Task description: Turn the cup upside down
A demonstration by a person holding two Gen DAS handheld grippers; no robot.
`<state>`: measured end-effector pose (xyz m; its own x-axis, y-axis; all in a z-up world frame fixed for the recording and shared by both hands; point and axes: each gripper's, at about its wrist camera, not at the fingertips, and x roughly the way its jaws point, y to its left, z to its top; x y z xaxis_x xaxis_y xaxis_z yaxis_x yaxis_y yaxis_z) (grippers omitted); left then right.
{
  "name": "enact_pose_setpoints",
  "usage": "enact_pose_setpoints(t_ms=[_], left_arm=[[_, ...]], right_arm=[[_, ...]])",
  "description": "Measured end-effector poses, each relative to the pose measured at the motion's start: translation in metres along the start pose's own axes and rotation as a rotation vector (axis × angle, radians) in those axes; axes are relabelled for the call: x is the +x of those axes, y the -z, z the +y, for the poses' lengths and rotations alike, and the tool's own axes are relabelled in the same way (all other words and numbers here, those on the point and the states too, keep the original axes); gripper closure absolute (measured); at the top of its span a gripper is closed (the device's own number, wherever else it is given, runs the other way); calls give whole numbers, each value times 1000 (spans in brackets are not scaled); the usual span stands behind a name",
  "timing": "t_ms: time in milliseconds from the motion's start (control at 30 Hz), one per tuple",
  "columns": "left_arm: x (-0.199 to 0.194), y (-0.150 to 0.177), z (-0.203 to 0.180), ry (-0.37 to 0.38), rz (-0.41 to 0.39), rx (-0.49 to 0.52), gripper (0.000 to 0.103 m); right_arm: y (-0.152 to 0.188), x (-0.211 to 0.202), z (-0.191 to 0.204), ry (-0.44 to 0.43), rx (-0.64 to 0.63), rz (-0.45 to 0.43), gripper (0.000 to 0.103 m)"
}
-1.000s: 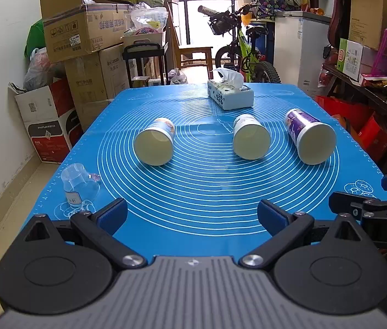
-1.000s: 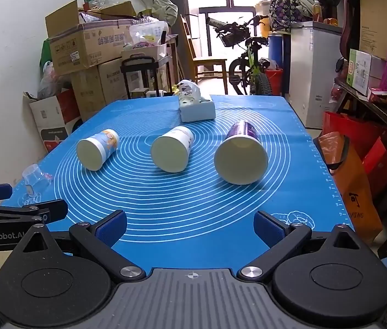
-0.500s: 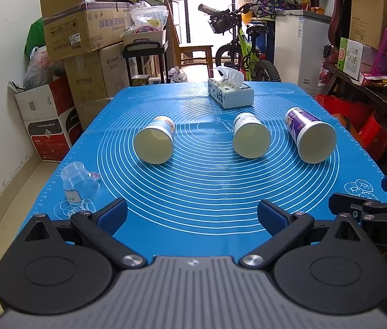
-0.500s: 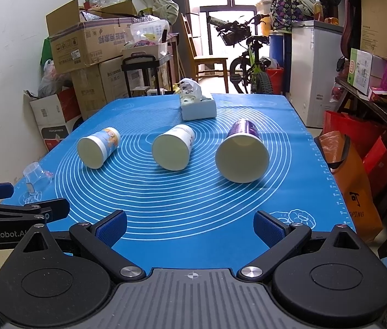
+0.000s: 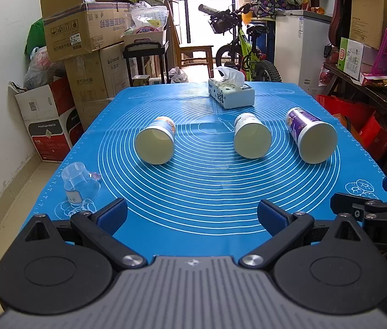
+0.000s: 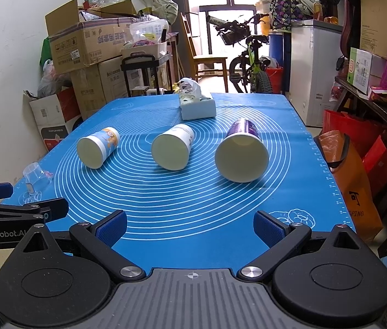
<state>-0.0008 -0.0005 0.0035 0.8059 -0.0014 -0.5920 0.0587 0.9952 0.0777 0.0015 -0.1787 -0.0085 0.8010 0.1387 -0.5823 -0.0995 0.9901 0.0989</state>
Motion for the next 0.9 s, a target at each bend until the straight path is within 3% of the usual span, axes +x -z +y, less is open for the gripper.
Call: enact_pose_setpoints(t_ms=[900], left_arm=[[1, 1, 0, -4, 2, -4, 3]], right_arm=[[0, 0, 0, 0, 2, 2, 5]])
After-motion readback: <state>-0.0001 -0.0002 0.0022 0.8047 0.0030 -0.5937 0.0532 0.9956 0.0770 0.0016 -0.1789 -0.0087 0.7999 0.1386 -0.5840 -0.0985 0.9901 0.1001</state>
